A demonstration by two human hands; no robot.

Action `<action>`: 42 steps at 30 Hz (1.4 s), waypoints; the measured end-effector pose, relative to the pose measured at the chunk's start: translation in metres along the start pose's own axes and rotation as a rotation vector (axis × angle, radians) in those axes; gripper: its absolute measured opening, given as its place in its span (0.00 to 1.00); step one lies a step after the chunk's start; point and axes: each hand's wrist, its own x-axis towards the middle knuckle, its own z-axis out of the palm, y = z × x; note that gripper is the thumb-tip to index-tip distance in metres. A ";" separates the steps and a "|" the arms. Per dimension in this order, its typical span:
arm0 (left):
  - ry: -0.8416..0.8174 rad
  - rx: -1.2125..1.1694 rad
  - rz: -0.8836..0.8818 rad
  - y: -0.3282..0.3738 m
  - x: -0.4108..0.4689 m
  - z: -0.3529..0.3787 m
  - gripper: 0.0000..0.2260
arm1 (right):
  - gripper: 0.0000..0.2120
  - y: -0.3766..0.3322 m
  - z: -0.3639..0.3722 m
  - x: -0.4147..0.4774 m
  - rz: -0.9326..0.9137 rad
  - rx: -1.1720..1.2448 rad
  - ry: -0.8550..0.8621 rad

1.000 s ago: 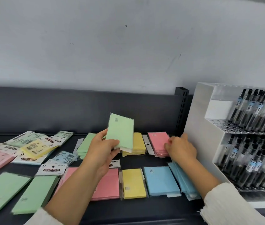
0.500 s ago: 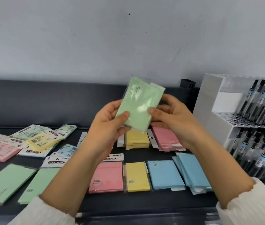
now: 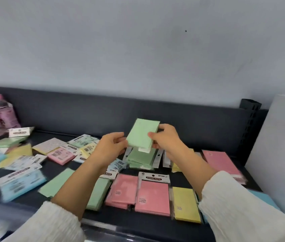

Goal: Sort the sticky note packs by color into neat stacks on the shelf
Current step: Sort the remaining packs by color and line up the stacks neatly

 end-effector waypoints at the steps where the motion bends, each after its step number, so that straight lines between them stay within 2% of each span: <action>1: -0.038 0.089 -0.012 -0.004 -0.002 -0.004 0.05 | 0.07 0.007 0.003 0.007 0.025 -0.080 0.013; 4: -0.127 0.256 -0.029 -0.011 -0.008 -0.014 0.04 | 0.11 0.030 0.009 0.018 0.054 -0.634 0.019; 6: -0.117 0.297 -0.021 -0.016 -0.008 -0.023 0.04 | 0.14 0.037 0.010 0.016 0.051 -0.816 0.026; 7: -0.098 0.305 -0.020 -0.017 -0.008 -0.027 0.09 | 0.15 0.037 0.010 0.014 0.054 -0.829 0.030; 9: -0.061 0.322 -0.018 -0.018 -0.011 -0.033 0.15 | 0.18 0.033 0.007 0.013 0.029 -0.829 0.030; 14: -0.011 0.344 -0.006 -0.025 -0.029 -0.049 0.11 | 0.20 0.010 0.024 0.003 -0.205 -0.745 -0.027; 18: 0.104 0.396 -0.032 -0.036 -0.049 -0.076 0.12 | 0.20 -0.010 0.065 -0.017 -0.371 -0.623 -0.237; 21: 0.194 0.465 -0.044 -0.036 -0.072 -0.101 0.12 | 0.20 -0.015 0.096 -0.030 -0.428 -0.590 -0.383; 26: 0.379 0.528 -0.097 -0.041 -0.114 -0.149 0.10 | 0.21 -0.021 0.143 -0.045 -0.507 -0.583 -0.524; 34: 0.490 0.520 -0.063 -0.058 -0.138 -0.223 0.14 | 0.21 -0.033 0.209 -0.064 -0.505 -0.580 -0.579; 42: 0.418 0.448 0.006 -0.093 -0.133 -0.332 0.16 | 0.22 -0.056 0.304 -0.079 -0.407 -0.590 -0.490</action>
